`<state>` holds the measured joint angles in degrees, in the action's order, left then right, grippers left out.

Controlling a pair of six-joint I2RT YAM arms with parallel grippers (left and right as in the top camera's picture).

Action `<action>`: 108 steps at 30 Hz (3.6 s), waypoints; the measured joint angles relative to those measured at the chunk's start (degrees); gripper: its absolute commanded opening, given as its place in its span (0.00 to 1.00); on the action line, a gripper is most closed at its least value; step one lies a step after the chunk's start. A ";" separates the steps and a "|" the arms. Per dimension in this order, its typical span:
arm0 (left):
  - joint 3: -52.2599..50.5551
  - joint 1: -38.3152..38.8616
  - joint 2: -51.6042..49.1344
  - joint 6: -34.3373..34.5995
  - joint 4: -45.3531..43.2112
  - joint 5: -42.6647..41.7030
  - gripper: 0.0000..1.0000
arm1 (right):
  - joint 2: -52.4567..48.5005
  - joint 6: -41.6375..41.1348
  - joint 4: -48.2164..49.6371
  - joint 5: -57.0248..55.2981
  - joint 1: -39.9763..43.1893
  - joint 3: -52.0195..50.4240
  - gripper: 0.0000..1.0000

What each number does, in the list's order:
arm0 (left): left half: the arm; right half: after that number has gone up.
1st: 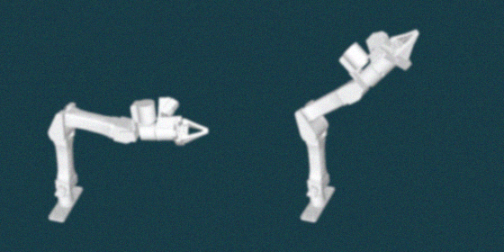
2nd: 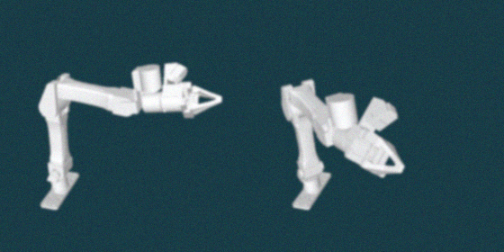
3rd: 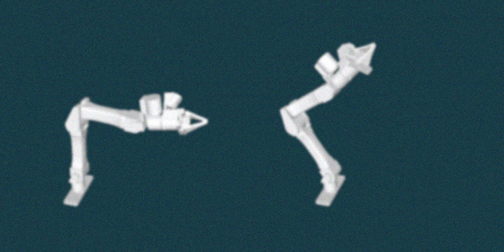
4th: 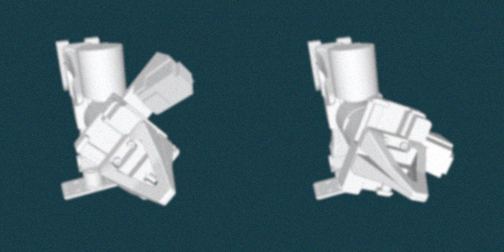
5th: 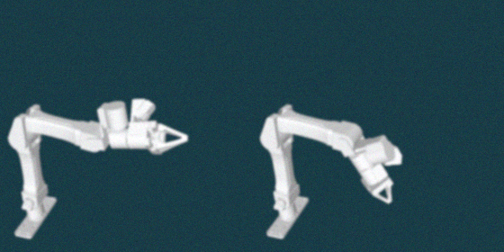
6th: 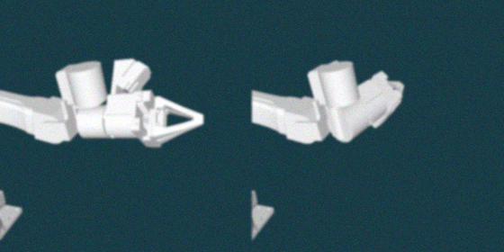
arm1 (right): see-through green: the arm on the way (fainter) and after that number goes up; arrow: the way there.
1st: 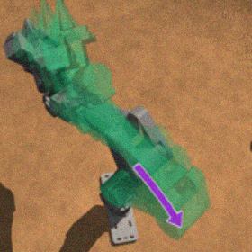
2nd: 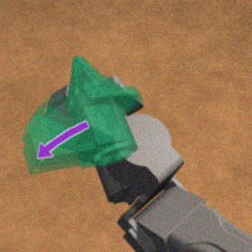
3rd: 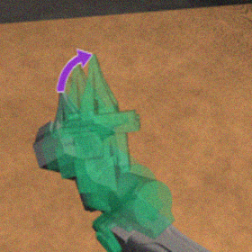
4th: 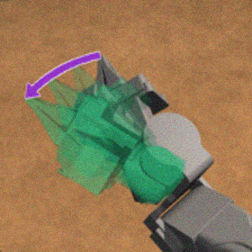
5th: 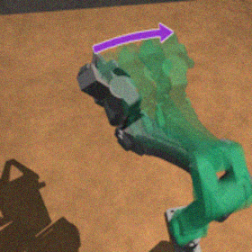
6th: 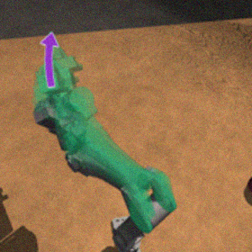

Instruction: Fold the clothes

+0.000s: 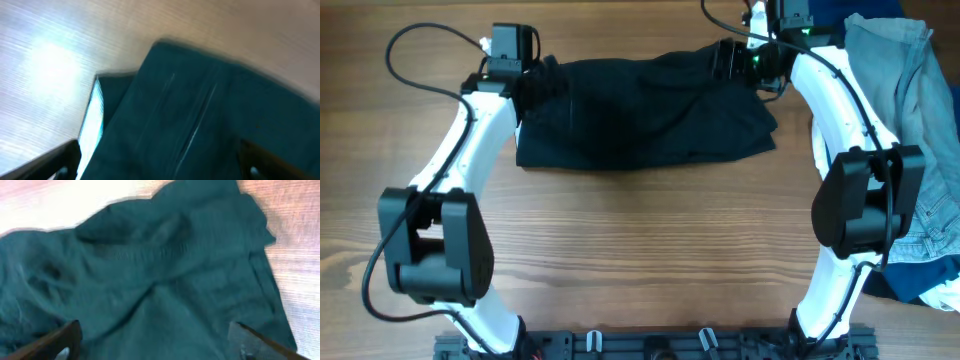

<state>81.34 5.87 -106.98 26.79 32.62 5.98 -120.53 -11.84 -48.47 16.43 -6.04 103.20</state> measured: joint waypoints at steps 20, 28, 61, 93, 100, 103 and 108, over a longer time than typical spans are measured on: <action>-0.09 -7.39 -6.34 -3.23 15.80 2.03 0.28 | 0.28 2.34 1.86 -1.07 -0.13 -12.44 0.69; -0.09 -6.67 -6.34 -9.60 14.78 -4.81 0.45 | 0.28 2.34 2.05 -1.07 -0.13 -12.44 0.70; -7.21 -13.07 0.92 -18.58 13.84 -19.06 0.89 | 0.28 3.17 1.99 -1.07 -0.13 -12.44 0.76; -11.61 -9.44 5.62 -20.41 25.90 -26.56 0.04 | 0.28 3.17 0.83 -0.04 -0.17 -12.44 0.76; -30.71 -6.32 7.19 -14.12 17.88 -28.57 0.88 | 0.28 3.21 2.03 4.57 -0.17 -8.68 0.69; -30.58 -6.01 8.35 -11.85 18.80 -31.26 0.97 | 0.28 3.39 2.56 5.03 -0.17 -3.13 0.66; -29.18 -6.03 9.18 -11.17 23.82 -26.49 0.98 | 0.31 3.43 4.68 5.03 -0.24 -1.03 0.58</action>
<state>52.16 -0.16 -97.80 15.62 56.45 -20.51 -120.22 -8.40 -43.79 21.45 -6.28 102.17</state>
